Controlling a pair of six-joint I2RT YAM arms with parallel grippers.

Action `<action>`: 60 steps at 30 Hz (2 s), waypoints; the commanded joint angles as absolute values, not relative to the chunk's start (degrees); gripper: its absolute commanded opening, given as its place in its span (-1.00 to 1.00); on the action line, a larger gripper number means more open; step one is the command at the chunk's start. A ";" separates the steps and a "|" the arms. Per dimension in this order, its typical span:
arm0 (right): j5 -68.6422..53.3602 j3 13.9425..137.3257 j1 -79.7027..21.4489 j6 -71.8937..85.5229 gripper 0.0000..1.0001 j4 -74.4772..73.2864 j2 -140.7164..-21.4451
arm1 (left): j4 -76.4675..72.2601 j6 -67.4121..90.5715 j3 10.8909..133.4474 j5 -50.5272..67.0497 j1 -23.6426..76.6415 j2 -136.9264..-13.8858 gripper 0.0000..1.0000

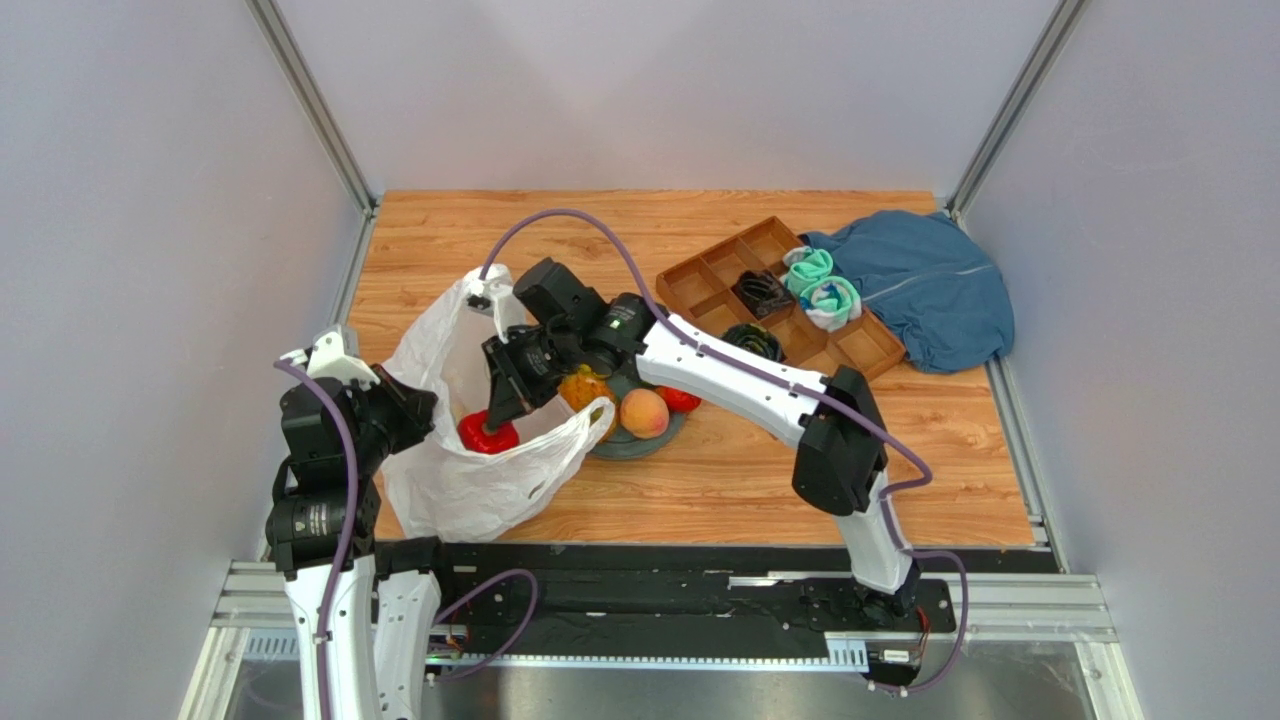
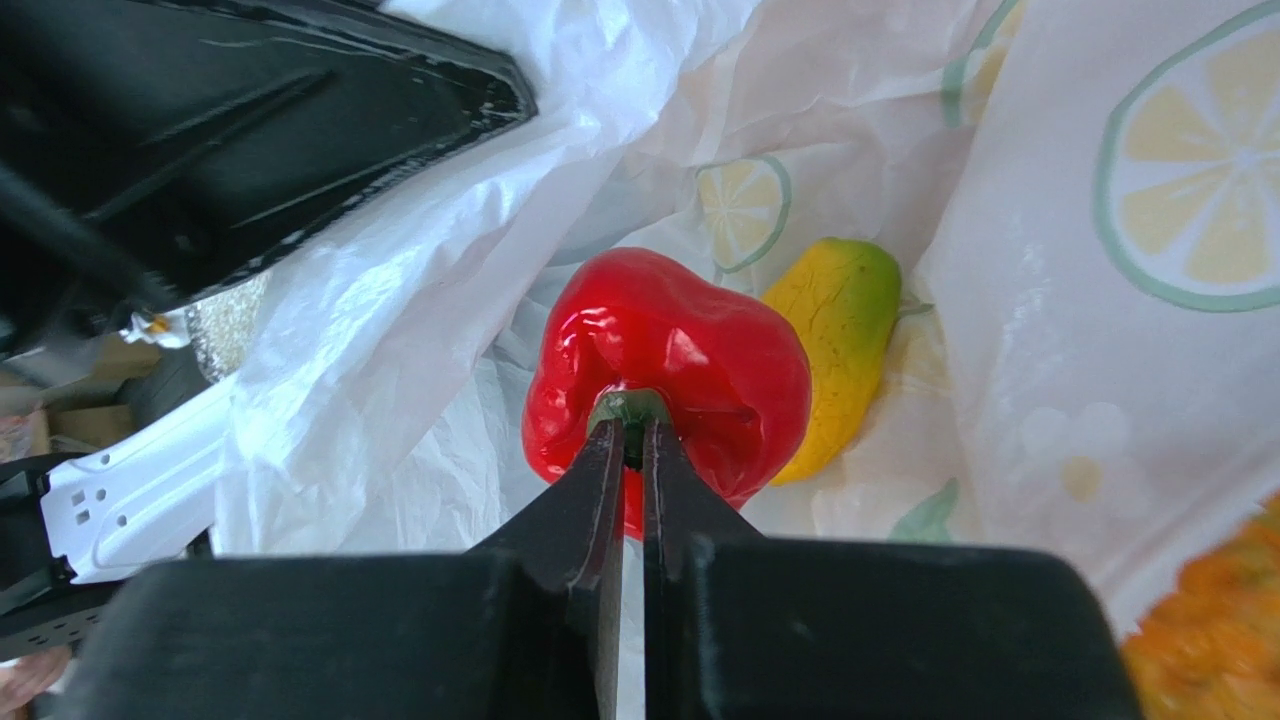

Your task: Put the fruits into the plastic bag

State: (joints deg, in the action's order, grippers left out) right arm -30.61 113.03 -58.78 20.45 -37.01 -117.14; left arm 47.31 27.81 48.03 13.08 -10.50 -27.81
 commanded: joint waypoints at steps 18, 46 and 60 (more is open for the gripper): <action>-32.87 114.26 -59.50 21.44 0.49 -33.49 -117.25 | 45.70 28.04 48.43 13.62 -10.46 -27.42 -1.00; -12.04 87.64 -37.54 21.45 0.53 -37.70 -87.90 | 46.67 27.68 49.83 13.09 -10.37 -27.60 -1.00; -18.54 66.71 -30.06 23.47 0.75 -30.68 -84.63 | 47.29 28.47 49.22 13.27 -10.37 -26.89 -1.00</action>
State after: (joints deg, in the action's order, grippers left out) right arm -15.68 66.96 -31.11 22.92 -35.97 -85.19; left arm 47.83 27.81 48.05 12.82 -10.50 -27.31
